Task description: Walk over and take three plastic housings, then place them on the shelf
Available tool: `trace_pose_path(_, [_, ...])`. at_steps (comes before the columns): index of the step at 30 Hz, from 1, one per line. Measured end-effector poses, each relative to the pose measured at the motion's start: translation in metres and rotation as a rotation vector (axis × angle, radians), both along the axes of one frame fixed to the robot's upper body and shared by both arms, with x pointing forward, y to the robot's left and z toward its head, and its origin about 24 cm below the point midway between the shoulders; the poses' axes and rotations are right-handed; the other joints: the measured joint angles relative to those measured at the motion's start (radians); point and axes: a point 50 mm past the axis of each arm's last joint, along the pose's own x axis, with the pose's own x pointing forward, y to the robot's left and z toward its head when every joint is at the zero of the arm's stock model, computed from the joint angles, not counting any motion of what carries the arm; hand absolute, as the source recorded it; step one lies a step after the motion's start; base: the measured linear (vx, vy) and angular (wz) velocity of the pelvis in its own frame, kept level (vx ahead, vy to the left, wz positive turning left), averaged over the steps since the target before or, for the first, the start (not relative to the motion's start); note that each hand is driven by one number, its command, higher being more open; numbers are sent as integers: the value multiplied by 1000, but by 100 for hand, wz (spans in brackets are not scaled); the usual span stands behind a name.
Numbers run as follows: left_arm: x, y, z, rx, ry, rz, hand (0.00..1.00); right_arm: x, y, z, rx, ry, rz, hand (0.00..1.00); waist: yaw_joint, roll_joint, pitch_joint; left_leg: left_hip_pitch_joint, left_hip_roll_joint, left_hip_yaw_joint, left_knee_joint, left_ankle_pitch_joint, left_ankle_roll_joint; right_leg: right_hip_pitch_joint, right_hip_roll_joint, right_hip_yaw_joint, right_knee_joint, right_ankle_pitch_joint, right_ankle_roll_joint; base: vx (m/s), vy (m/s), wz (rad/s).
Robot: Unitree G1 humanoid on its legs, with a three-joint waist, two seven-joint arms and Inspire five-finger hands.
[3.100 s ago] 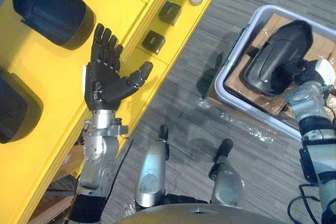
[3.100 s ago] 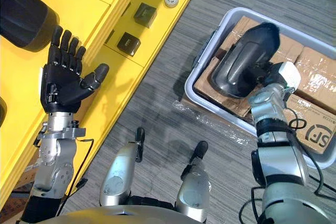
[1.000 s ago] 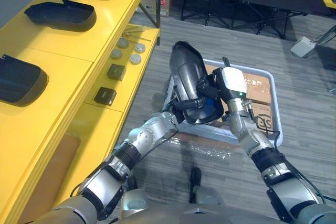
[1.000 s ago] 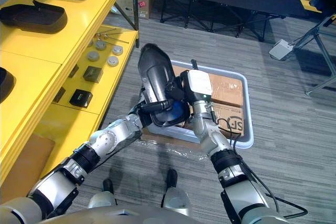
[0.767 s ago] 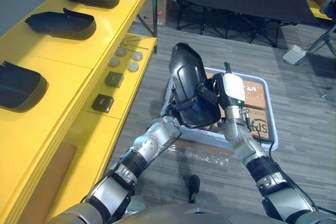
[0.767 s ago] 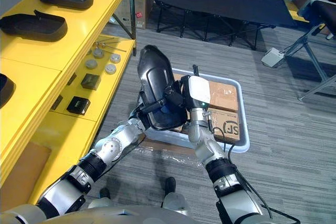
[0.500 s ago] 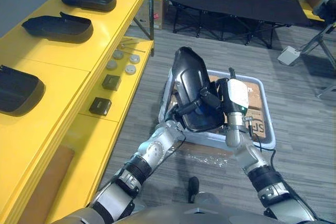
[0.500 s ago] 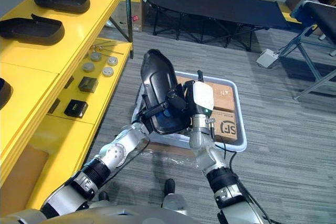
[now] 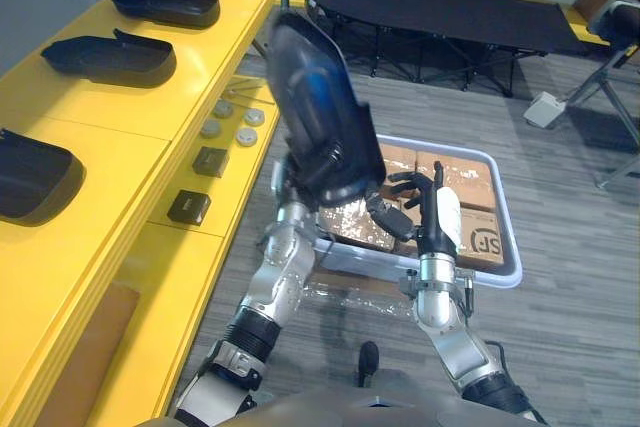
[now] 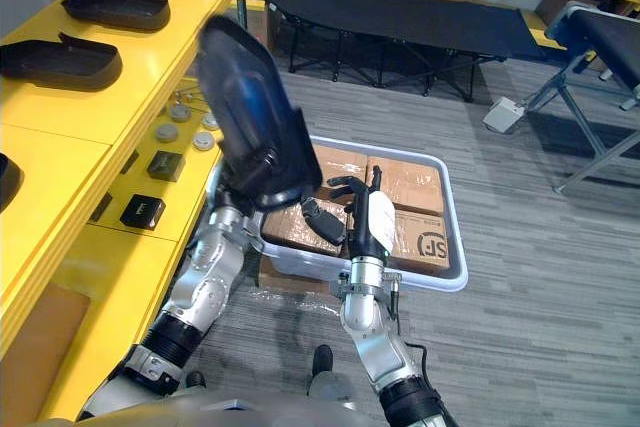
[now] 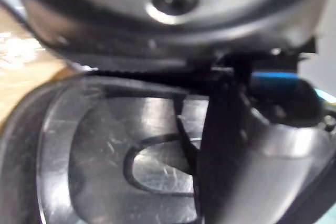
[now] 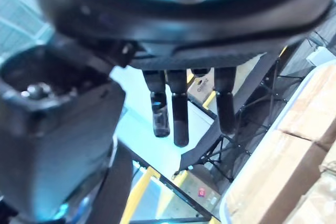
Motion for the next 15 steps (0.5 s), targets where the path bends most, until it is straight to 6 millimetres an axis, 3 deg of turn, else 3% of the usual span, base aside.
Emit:
trace_pose_path(3, [-17, 11, 9, 93, -90, 31, 0, 1, -4, 21, 123, -112, -37, 100, 2, 1, -14, -1, -2, -1, 1, -1, 0, 0, -2, -1, 0, -1, 1, 0, 0, 0])
trace_pose_path(8, [-38, 24, 9, 392, -164, 100, 0, -6, -23, 60, 306, -316, -17, 100, -3, 10, -29, -6, -1, -2, 19, -10, -2, 0, -3, 0, 0, -1, 2, -3, 0, -1])
trace_pose_path(12, [-47, 40, 13, 500, -208, 183, 0, -18, -49, 68, 364, -337, 24, 100, -6, 32, -42, -8, 0, -3, 20, -11, -2, -1, -2, 0, 0, -3, 4, 0, 0, 0])
trace_pose_path(15, [-54, 51, 21, 486, -261, 248, 0, -29, -67, 55, 506, -237, 89, 100, -11, 48, -53, -12, 2, -3, 21, -11, -3, -5, -1, -1, -1, -6, 4, 0, 0, 0])
